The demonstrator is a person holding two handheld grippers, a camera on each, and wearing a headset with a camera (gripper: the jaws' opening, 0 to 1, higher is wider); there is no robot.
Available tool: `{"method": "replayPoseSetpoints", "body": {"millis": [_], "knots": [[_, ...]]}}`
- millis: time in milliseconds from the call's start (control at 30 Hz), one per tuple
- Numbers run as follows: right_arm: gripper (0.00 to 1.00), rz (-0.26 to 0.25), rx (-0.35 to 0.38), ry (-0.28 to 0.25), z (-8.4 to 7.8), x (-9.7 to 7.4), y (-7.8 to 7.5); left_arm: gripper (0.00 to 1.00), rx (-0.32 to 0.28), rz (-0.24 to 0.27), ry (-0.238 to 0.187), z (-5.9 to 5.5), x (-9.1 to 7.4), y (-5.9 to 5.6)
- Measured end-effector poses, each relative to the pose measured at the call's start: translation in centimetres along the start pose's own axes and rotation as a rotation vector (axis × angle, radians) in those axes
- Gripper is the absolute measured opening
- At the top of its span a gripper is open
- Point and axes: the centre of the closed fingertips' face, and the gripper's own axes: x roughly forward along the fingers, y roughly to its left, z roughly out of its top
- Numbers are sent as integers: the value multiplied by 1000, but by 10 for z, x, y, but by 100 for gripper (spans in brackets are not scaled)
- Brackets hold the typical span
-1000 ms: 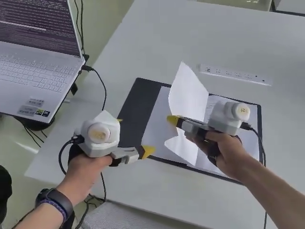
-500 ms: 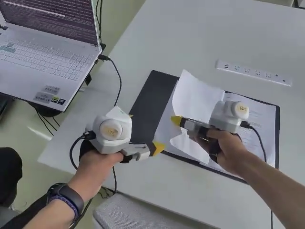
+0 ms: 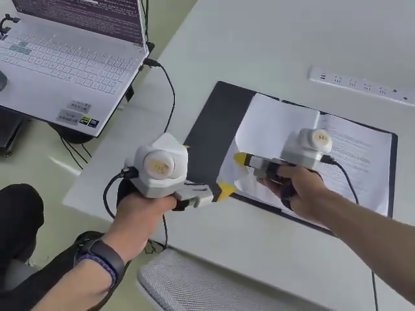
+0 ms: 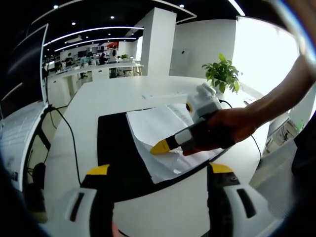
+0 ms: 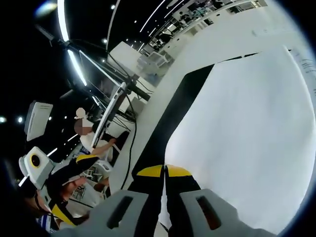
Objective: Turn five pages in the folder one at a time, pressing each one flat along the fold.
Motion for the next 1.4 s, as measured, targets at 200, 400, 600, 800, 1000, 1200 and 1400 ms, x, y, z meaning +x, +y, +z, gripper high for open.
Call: {"method": "replayPoseSetpoints", "body": {"millis": [200, 400, 600, 800, 1000, 1200, 1400], "knots": [[0, -37, -5, 17, -6, 7, -16, 78, -11, 6, 2, -2, 0, 3], [0, -48, 9, 19, -10, 12, -22, 78, -13, 8, 6, -5, 1, 5], [0, -51, -43, 2, -9, 14, -20, 79, -18, 11, 12, -8, 2, 6], [4, -34, -46, 6, -11, 13, -14, 79, -13, 8, 17, -8, 3, 5], [11, -21, -32, 1, -12, 13, -9, 79, -8, 2, 19, -4, 0, -2], [23, 21, -26, 3, -12, 13, 1, 78, 6, 1, 25, -2, 3, -2], [37, 94, -25, -46, 1, 0, 22, 70, 11, -12, 22, 6, 6, -6]]}}
